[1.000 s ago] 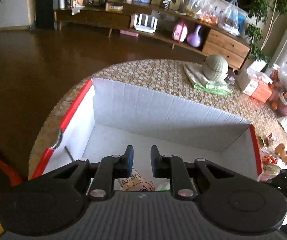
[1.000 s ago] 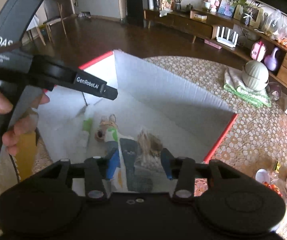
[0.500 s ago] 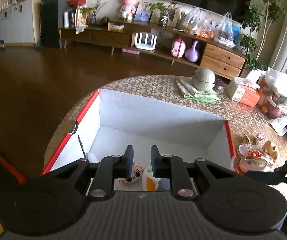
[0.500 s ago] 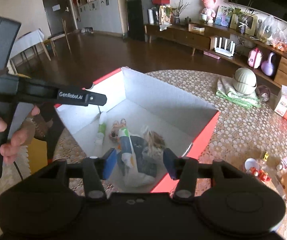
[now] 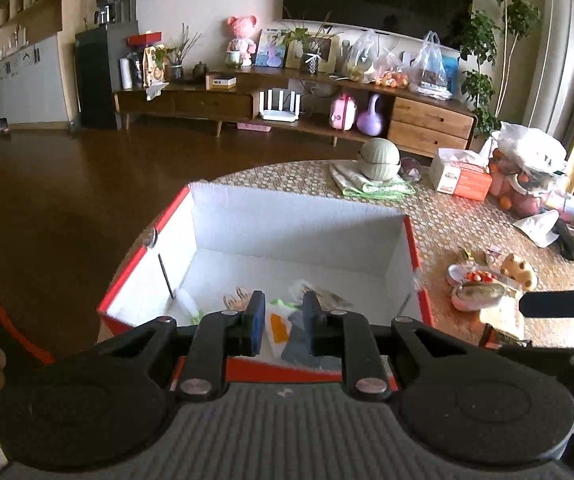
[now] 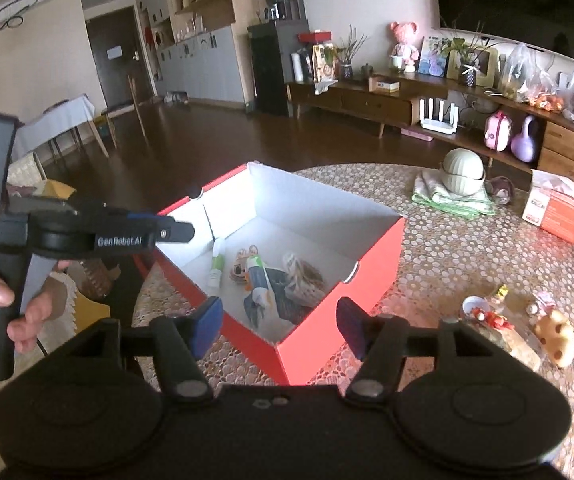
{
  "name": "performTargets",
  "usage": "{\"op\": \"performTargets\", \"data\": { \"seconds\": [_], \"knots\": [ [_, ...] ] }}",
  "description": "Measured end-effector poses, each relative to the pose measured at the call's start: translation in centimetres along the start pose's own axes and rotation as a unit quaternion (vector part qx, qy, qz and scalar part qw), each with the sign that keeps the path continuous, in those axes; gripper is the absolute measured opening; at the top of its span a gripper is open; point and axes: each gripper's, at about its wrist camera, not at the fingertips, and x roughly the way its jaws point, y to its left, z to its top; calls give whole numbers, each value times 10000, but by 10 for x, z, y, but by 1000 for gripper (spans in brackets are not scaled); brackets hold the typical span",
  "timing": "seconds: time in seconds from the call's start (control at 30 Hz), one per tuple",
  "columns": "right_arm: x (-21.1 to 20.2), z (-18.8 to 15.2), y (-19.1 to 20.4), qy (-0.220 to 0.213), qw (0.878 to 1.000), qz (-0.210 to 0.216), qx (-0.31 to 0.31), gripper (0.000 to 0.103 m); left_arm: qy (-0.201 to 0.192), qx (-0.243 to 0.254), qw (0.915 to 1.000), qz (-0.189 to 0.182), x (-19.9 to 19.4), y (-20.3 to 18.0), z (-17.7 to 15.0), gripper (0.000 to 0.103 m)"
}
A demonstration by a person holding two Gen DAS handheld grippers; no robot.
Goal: Organize objects
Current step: 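Withdraw both tools from the box toward the remaining table items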
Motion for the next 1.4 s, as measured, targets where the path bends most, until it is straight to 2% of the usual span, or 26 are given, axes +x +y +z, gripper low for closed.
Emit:
{"op": "performTargets", "data": {
  "seconds": [0.13, 0.2, 0.27, 0.3, 0.43, 0.53, 0.63, 0.73, 0.83, 0.93, 1.07, 1.27, 1.4],
  "knots": [
    [-17, -9, -6, -143, 9998, -47, 90, 64, -81, 5, 9999, -105, -12, -13, -11, 25],
    [-24, -14, -11, -205, 9996, -88, 180, 67, -136, 77, 9998, -132, -18, -22, -19, 37],
    [-32, -20, -18, -293, 9992, -83, 275, 70, -215, 175, 9995, -181, -23, -31, -23, 63],
    [-36, -24, -21, -344, 9988, -111, 331, 71, -279, 238, 9991, -206, -26, -37, -26, 66],
    [-53, -41, -38, -542, 9967, -217, 560, 75, -346, 371, 9983, -288, -31, -56, -36, 67],
    [-66, -58, -50, -685, 9949, -404, 627, 79, -374, 414, 9977, -373, -32, -70, -45, 72],
    [-73, -75, -60, -618, 9942, -661, 575, 81, -403, 501, 9969, -444, -31, -87, -53, 75],
    [-77, -87, -72, -537, 9935, -813, 595, 83, -405, 555, 9956, -634, -30, -102, -59, 84],
    [-81, -99, -86, -476, 9917, -1001, 649, 83, -383, 664, 9938, -806, -26, -117, -66, 84],
    [-85, -105, -100, -426, 9901, -1092, 773, 83, -290, 803, 9917, -963, -18, -133, -72, 87],
    [-90, -112, -120, -423, 9865, -1301, 895, 83, -270, 941, 9893, -1078, -6, -151, -80, 101],
    [-87, -116, -158, -340, 9803, -1672, 993, 83, -232, 1124, 9862, -1195, 17, -175, -85, 103],
    [-79, -109, -187, -284, 9754, -1859, 1152, 83, 8, 1192, 9832, -1383, 40, -188, -87, 103]
  ]
}}
